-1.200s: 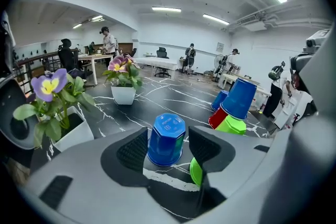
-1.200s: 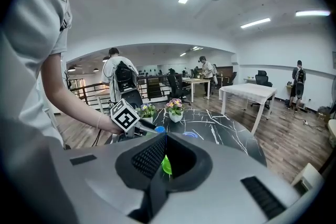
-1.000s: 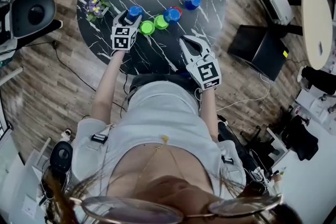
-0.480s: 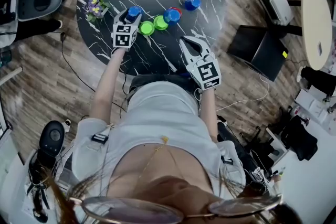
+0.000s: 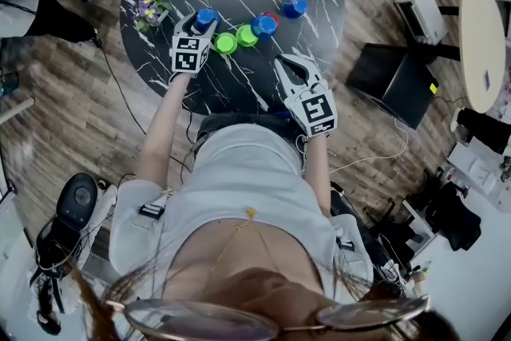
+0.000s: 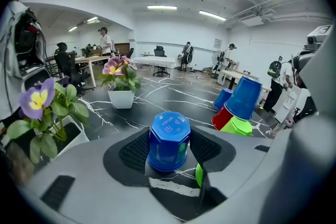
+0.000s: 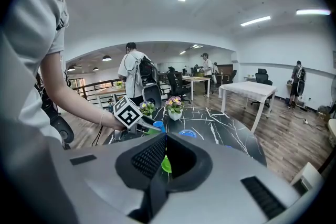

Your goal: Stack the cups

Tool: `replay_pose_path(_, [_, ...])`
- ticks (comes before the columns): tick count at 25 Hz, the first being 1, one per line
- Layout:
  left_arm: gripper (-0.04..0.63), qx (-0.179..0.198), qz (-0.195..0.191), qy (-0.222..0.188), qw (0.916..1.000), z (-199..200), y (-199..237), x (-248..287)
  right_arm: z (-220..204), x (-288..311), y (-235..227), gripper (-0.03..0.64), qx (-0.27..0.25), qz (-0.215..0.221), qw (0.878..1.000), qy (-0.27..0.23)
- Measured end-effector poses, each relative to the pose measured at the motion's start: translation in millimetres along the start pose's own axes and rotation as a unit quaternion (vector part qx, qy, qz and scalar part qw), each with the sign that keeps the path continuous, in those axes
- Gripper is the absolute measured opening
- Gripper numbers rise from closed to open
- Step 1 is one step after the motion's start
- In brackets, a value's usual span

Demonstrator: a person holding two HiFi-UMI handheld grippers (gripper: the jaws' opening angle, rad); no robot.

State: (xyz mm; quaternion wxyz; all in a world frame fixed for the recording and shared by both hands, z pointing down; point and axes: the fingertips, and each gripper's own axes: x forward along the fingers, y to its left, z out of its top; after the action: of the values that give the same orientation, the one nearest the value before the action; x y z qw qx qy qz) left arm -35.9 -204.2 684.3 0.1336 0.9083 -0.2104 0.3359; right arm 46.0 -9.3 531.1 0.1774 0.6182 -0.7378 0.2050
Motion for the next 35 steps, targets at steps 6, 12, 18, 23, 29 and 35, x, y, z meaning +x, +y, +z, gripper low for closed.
replay_pose_path(6, [0.253,0.002,0.002,-0.003,1.0000,3.2,-0.6,-7.1,0.4,-2.1,0.3,0.018,-0.003,0.002,1.000,-0.003])
replay_pose_path(12, [0.253,0.002,0.002,-0.013,0.9999,12.1,-3.2,-16.4,-0.4,-3.6,-1.8,0.018,-0.002,0.001,1.000,-0.005])
replay_pose_path(18, [0.252,0.015,0.001,-0.021,0.9997,21.6,-6.7,-27.3,1.3,-5.0,-4.4,0.018,-0.006,0.001,1.000,-0.009])
replay_pose_path(23, [0.252,0.019,0.000,-0.025,0.9995,26.1,-11.4,-34.8,2.2,-6.7,-5.1,0.018,-0.011,0.004,1.000,-0.011])
replay_pose_path(29, [0.252,0.023,-0.002,-0.035,0.9991,33.5,-18.9,-48.2,6.8,-9.0,-3.6,0.018,-0.017,0.013,1.000,-0.015])
replay_pose_path(35, [0.252,0.026,0.005,-0.038,0.9989,37.4,-24.5,-59.1,8.3,-12.3,-2.0,0.018,-0.015,0.028,0.999,-0.025])
